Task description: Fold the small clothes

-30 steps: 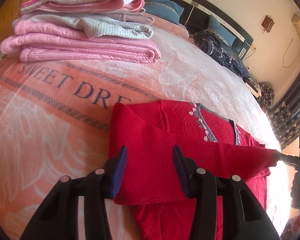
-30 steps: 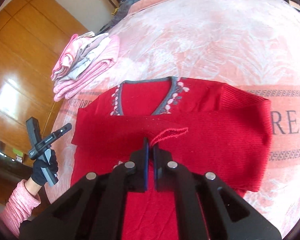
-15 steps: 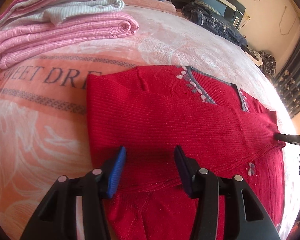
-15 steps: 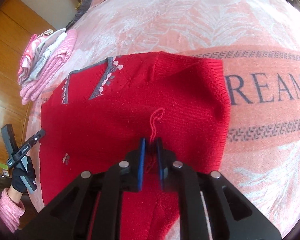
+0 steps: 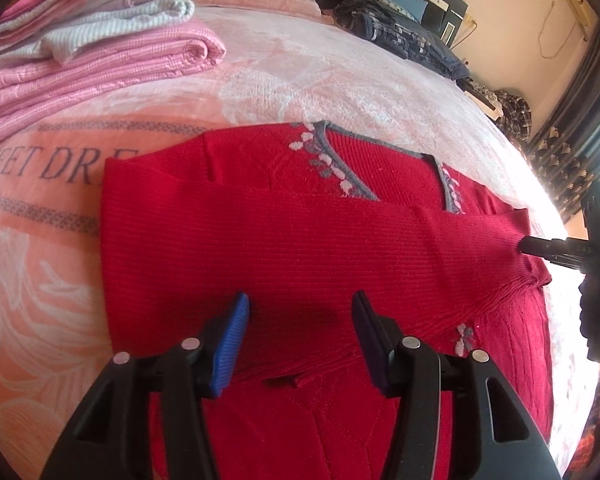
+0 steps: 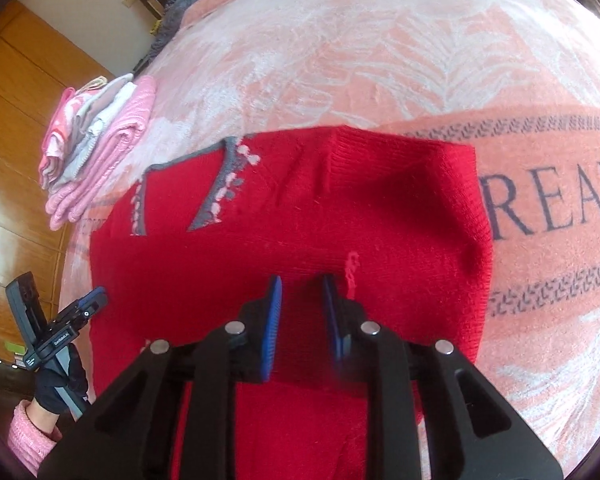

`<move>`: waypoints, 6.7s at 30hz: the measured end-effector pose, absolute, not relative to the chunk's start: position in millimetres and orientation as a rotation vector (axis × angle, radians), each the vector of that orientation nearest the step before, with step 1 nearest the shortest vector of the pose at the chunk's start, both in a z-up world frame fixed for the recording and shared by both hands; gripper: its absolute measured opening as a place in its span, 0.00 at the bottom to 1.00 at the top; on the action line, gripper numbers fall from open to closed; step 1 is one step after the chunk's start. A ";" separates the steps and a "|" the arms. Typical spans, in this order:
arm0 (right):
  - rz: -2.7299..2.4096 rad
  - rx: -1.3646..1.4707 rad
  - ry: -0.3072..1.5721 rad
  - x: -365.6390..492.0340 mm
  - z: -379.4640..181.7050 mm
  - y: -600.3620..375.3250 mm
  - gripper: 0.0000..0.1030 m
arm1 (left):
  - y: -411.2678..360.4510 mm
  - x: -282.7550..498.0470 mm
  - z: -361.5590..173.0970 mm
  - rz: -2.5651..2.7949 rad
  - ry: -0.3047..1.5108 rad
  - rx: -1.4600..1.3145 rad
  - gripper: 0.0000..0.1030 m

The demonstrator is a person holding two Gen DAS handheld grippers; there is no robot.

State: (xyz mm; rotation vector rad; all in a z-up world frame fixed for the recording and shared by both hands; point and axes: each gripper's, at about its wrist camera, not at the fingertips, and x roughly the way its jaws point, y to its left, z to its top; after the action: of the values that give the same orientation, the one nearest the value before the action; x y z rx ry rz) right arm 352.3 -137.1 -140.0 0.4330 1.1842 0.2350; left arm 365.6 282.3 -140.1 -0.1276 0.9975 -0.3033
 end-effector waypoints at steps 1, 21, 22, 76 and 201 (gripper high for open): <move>0.242 0.457 1.177 351.0 -146.9 -140.8 0.15 | 284.6 365.4 -144.1 -0.310 0.993 -0.138 0.52; 0.346 0.388 1.305 194.3 -110.4 -125.6 0.36 | 322.4 232.8 -127.6 -0.239 1.215 -0.027 0.57; 0.349 0.400 1.318 180.9 -107.8 -124.6 0.36 | 326.5 220.3 -127.7 -0.232 1.248 -0.051 0.57; 0.416 0.599 1.260 50.8 -51.7 -145.1 0.04 | 338.4 108.5 -90.7 -0.414 1.272 -0.595 0.07; 0.434 0.339 1.289 267.1 -134.0 -126.8 0.08 | 309.8 314.2 -139.4 -0.508 1.069 0.022 0.09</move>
State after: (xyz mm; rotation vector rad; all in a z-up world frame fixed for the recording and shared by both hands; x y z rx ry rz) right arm 267.1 -126.8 -134.0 0.3394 1.2889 0.4339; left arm 314.2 309.8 -139.4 0.0219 1.0688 -0.5082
